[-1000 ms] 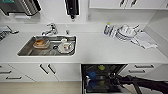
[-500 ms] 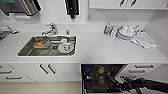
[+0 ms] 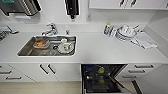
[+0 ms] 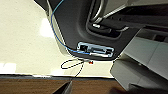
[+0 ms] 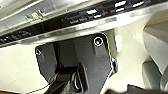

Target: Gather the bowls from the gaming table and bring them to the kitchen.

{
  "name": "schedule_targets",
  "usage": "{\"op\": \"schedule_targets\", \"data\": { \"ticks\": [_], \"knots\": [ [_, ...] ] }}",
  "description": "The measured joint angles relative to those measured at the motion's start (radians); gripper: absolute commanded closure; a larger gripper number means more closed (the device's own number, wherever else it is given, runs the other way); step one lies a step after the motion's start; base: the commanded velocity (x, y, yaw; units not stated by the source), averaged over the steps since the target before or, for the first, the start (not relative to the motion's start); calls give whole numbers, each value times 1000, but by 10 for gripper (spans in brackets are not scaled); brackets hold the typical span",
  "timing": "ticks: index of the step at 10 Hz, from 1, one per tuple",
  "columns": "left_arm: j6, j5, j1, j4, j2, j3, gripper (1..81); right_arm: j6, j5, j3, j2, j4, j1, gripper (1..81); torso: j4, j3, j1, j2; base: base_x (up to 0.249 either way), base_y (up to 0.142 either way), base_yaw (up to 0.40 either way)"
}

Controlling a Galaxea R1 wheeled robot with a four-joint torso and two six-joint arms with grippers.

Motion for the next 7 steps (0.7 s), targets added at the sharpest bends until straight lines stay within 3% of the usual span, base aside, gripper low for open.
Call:
{"op": "schedule_targets", "data": {
  "ticks": [4,5,6,7],
  "knots": [
    [4,1,-2,-7,3,1,10,0,104,51,-71,-40,-191,10,0,0,17,-28,0,0,0],
    [20,1,-1,-4,0,1,10,0,151,54,-75,-49,-240,10,0,0,37,-62,0,0,0],
    [28,4,-3,6,0,1,10,0,197,56,-73,-52,-280,10,0,0,60,-98,0,0,0],
    [43,6,-2,43,0,1,10,0,238,54,-69,-53,-316,10,0,0,83,-136,0,0,0]
  ]
}}
